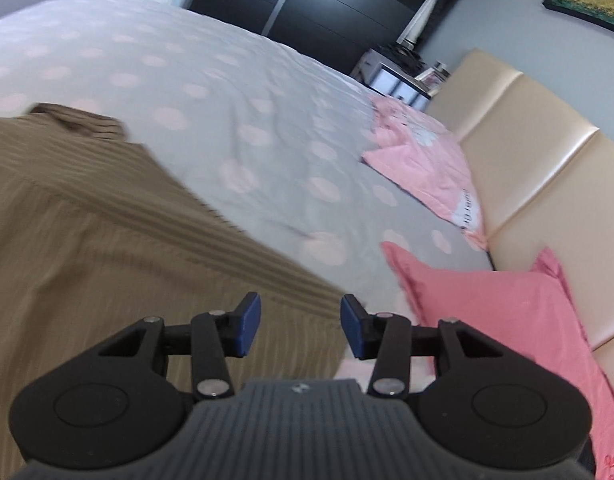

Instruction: Fold clothes

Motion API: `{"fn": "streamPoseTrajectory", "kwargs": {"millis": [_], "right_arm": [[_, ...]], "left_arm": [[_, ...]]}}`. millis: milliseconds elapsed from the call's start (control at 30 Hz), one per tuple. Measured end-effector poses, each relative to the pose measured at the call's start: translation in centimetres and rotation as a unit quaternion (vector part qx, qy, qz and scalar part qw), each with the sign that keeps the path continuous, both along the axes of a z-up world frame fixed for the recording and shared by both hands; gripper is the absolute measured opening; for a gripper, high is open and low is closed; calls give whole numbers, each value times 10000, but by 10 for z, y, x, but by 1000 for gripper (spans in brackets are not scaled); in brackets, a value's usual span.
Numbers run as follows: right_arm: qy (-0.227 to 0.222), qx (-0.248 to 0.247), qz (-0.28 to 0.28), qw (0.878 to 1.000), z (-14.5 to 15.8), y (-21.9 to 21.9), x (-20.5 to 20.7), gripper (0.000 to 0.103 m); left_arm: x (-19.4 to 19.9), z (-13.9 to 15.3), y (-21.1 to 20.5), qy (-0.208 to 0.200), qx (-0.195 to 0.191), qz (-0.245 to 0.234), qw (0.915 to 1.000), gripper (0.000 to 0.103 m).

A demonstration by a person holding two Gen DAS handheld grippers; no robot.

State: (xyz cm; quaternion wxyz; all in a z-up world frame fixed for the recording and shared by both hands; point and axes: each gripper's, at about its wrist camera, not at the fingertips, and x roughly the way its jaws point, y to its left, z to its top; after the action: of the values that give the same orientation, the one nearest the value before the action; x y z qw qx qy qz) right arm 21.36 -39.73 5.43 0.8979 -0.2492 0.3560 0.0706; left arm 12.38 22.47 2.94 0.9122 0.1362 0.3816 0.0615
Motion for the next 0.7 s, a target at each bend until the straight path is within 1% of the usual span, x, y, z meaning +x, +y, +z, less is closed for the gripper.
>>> {"fn": "streamPoseTrajectory", "kwargs": {"millis": [100, 200, 267, 333, 400, 433, 533, 633, 700], "right_arm": [[57, 311, 365, 9988, 4, 6, -55, 49], [163, 656, 647, 9956, 0, 12, -105, 49], [188, 778, 791, 9936, -7, 17, -135, 50], [211, 843, 913, 9920, -16, 21, -157, 50], [266, 945, 978, 9904, -25, 23, -178, 50], [329, 1044, 994, 9890, -29, 25, -187, 50], [586, 1386, 1025, 9833, -41, 28, -210, 50], [822, 1546, 1137, 9780, -53, 32, -226, 52], [928, 1595, 1180, 9757, -60, 37, -237, 54]], "left_arm": [[-44, -3, -8, 222, -452, 10, 9987, 47], [-88, -12, -19, 451, -964, 52, 9943, 47], [-115, -23, -27, 662, -1360, 149, 9884, 47], [-134, -36, -33, 910, -1760, 265, 9798, 47], [-151, -48, -40, 1063, -2032, 402, 9725, 47], [-159, -53, -44, 1122, -2089, 449, 9705, 47], [-181, -66, -61, 1251, -1908, 456, 9726, 47], [-195, -74, -80, 1459, -1488, 269, 9777, 46], [-201, -78, -91, 1492, -1227, 150, 9810, 43]]}}
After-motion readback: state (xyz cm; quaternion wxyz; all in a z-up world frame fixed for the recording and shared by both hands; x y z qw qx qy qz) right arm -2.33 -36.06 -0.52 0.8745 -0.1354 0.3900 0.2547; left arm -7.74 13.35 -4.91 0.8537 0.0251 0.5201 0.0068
